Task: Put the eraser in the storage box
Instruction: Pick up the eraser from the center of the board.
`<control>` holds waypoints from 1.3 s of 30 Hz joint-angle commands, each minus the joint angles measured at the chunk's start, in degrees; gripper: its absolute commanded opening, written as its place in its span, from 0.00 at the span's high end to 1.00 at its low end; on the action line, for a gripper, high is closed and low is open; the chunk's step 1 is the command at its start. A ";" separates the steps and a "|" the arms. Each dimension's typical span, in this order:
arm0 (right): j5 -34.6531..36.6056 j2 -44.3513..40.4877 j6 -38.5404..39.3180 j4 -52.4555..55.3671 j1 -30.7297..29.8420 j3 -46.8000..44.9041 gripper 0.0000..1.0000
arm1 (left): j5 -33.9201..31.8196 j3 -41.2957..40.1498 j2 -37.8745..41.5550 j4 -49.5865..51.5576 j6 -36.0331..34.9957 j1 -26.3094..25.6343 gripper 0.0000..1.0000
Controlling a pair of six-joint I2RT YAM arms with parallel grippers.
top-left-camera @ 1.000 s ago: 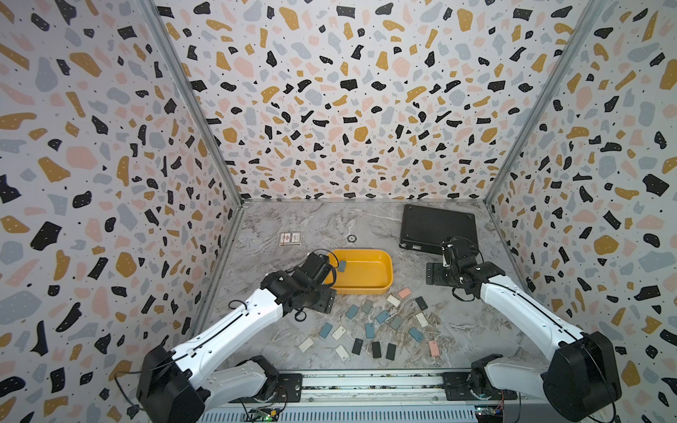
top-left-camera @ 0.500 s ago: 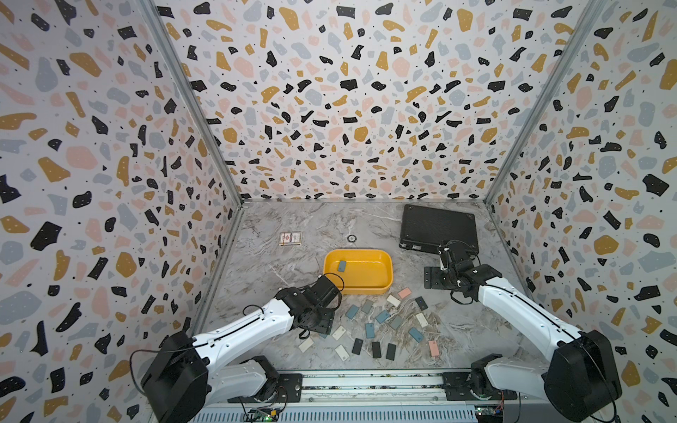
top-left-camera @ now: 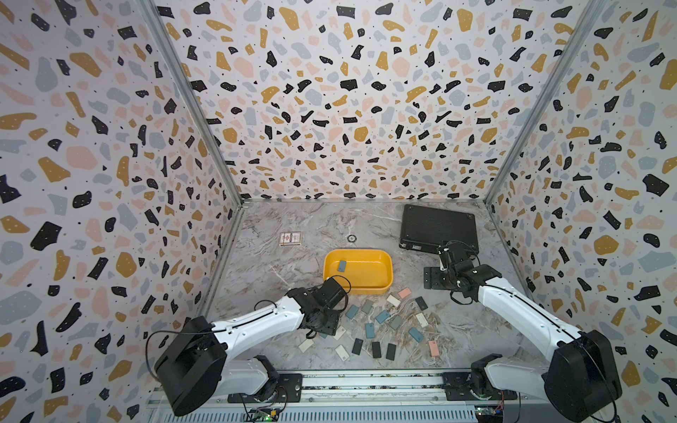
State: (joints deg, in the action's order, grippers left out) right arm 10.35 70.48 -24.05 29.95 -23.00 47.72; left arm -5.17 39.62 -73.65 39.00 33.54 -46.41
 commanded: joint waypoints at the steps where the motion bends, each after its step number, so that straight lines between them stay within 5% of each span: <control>1: 0.96 -1.22 -0.41 0.26 -0.29 -0.17 0.06 | -0.19 -1.15 -0.67 -0.67 1.15 -0.65 0.29; 13: 1.05 -1.19 -0.39 0.19 -0.36 -0.61 0.07 | -0.57 -2.79 -4.81 -3.43 2.07 -1.49 0.36; 28: 1.25 -0.96 -0.53 0.02 -0.37 -0.86 0.07 | -0.31 -3.13 -5.95 -4.18 2.06 -2.63 0.71; 39: 1.60 -1.22 -0.39 0.10 -0.35 -0.96 0.07 | -6.39 3.38 0.63 3.42 0.40 -2.54 0.71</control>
State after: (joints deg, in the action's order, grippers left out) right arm 11.03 70.48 -24.12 29.91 -23.16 46.92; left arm -8.54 38.94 -75.50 39.46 35.11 -48.88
